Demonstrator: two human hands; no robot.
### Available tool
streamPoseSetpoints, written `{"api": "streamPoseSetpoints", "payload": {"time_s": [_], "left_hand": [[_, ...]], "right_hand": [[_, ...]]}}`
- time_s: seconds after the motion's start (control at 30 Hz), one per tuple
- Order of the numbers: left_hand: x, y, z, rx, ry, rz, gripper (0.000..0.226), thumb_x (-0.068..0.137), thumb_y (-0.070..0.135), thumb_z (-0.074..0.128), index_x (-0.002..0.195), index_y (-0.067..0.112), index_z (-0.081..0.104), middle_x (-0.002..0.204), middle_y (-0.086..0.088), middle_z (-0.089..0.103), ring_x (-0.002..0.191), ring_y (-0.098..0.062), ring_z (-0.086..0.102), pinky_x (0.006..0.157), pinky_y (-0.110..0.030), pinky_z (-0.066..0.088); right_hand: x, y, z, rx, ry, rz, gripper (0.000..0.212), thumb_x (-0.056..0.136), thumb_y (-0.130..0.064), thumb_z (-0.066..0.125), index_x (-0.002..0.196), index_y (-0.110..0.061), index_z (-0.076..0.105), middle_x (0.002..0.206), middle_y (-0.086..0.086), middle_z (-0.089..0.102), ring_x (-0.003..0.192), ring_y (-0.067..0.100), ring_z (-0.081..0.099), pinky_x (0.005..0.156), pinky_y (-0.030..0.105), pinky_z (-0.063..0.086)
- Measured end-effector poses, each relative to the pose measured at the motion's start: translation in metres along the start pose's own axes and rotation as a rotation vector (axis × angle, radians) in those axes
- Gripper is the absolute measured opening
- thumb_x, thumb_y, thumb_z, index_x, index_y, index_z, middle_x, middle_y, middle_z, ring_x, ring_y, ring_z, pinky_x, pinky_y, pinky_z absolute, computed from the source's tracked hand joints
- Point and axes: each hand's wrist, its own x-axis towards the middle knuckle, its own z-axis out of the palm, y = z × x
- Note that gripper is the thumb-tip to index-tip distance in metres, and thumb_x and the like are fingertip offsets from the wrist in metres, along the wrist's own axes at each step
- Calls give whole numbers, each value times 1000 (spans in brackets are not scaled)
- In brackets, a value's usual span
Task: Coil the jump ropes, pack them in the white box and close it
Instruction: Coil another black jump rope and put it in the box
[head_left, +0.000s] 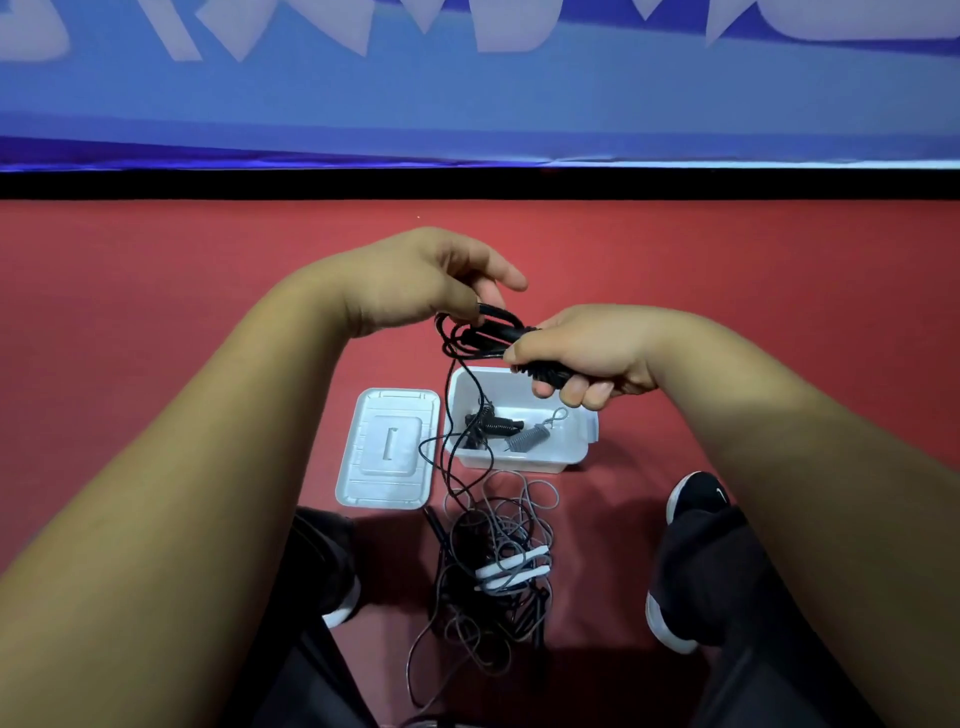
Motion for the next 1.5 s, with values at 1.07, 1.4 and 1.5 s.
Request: {"api": "streamPoseSetpoints", "payload": {"time_s": [1.07,1.4,1.5], "left_hand": [[11,-9,21,-111,265,-61,16,100,18,70,107,5,73,84,-3,72,79,-20,71,89,-50,61],[3,-21,-2,173,280,-86,11,90,18,82,97,26,82,87,-2,79,74,-5,66,86,-30,57],[3,-27,-3,233,293,-110,5,90,23,81,95,26,82,82,2,79,71,-5,67,83,-30,56]], "right_hand": [[6,-16,5,813,186,-243,40,97,-57,46,89,-18,46,67,3,47,52,12,27,40,18,12],[3,-20,16,813,58,-309,39,105,-48,44,98,-10,53,77,12,58,54,17,40,47,26,22],[4,-20,16,806,-4,-306,39,109,-46,45,110,-8,55,87,15,63,62,22,52,53,29,38]]}}
